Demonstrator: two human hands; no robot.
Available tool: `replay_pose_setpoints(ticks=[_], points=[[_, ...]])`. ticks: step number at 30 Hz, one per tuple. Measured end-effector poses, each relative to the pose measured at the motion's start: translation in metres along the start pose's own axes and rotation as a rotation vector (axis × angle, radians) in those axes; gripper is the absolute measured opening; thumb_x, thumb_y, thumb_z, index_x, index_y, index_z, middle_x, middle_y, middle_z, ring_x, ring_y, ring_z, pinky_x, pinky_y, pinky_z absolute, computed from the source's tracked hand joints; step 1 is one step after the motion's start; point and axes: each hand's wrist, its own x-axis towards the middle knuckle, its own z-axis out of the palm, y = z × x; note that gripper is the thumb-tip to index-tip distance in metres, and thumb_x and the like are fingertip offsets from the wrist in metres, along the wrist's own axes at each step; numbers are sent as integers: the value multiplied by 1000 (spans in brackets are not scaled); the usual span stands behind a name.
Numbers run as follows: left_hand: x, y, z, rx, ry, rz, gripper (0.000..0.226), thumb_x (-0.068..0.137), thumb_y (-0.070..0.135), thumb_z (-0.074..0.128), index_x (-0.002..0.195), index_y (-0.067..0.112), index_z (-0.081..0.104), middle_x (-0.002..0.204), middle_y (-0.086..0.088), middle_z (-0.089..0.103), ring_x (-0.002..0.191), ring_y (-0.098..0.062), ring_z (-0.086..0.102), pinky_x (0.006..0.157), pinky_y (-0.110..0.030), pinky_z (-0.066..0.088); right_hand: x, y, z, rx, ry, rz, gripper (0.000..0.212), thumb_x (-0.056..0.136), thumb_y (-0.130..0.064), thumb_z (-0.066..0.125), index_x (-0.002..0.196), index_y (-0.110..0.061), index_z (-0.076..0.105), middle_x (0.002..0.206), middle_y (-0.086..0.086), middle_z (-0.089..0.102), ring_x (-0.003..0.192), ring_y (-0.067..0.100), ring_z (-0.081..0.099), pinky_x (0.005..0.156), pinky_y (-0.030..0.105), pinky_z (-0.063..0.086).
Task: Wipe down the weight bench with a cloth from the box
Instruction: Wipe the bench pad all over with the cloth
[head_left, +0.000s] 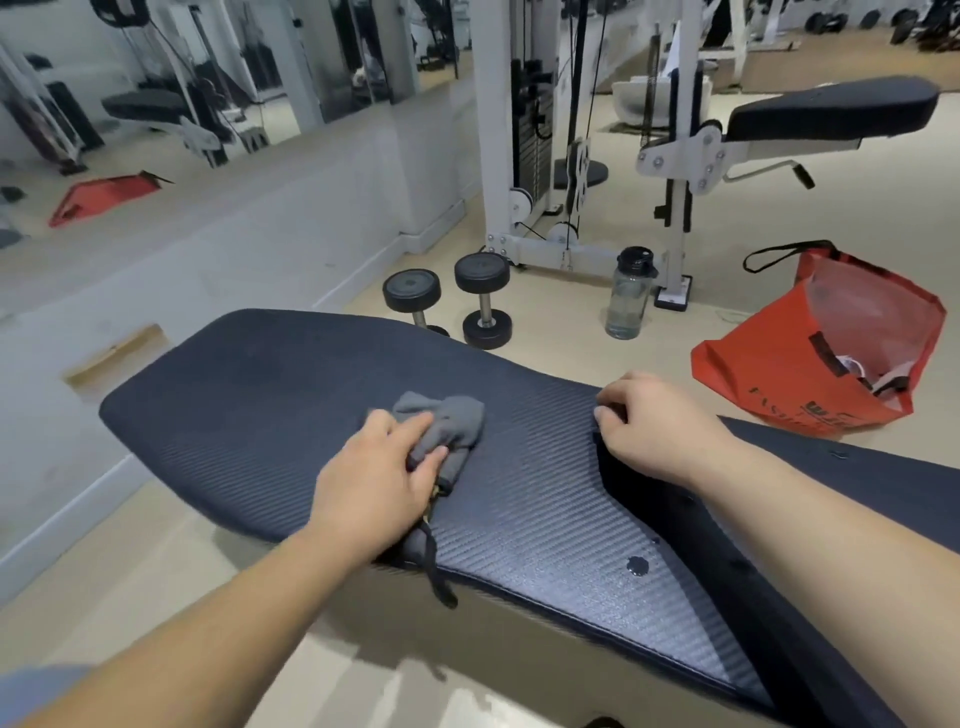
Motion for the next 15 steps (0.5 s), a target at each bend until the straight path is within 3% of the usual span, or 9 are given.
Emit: replay_pose_setpoints(ticks=[1, 3, 9, 11, 12, 15], points=[[-5, -6, 0, 1, 51, -203, 41, 96, 57, 46, 132, 40, 56, 115, -1, 52, 104, -30, 62, 77, -40, 52, -1, -8, 0, -1, -11, -20, 33, 98, -37, 50, 117, -22, 72, 124, 1, 61, 115, 28, 61, 98, 46, 53], [-25, 0, 1, 53, 67, -289, 38, 98, 56, 45, 129, 37, 56, 114, -2, 49, 105, -30, 61, 77, -40, 52, 0, -22, 2, -10, -38, -57, 33, 97, -40, 51, 115, -23, 72, 122, 1, 61, 114, 28, 61, 98, 47, 53], [-60, 9, -27, -47, -205, 258, 41, 96, 61, 45, 135, 48, 47, 110, 8, 48, 105, -20, 60, 80, -38, 54, 4, -49, 10, -38, -81, -59, 31, 96, -39, 53, 112, -22, 72, 121, 5, 61, 111, 29, 61, 96, 45, 54], [-36, -20, -34, 74, -221, 314, 42, 96, 63, 43, 135, 47, 48, 113, 5, 51, 104, -25, 62, 81, -41, 55, 7, -51, 15, -40, -78, -31, 31, 96, -40, 54, 111, -20, 72, 120, 5, 61, 111, 28, 59, 94, 44, 55], [-23, -34, -35, 153, -201, 221, 41, 97, 61, 42, 133, 43, 49, 116, 1, 51, 106, -28, 63, 81, -42, 55, 9, -52, 18, -41, -73, -20, 31, 96, -40, 54, 109, -20, 72, 119, 5, 61, 110, 28, 59, 93, 43, 55], [7, -53, -25, 232, -84, -283, 41, 104, 50, 38, 128, 19, 50, 127, -12, 51, 106, -39, 64, 76, -42, 48, 15, -55, 22, -56, -54, -17, 30, 96, -40, 54, 109, -20, 71, 118, 4, 61, 108, 28, 60, 92, 43, 54]])
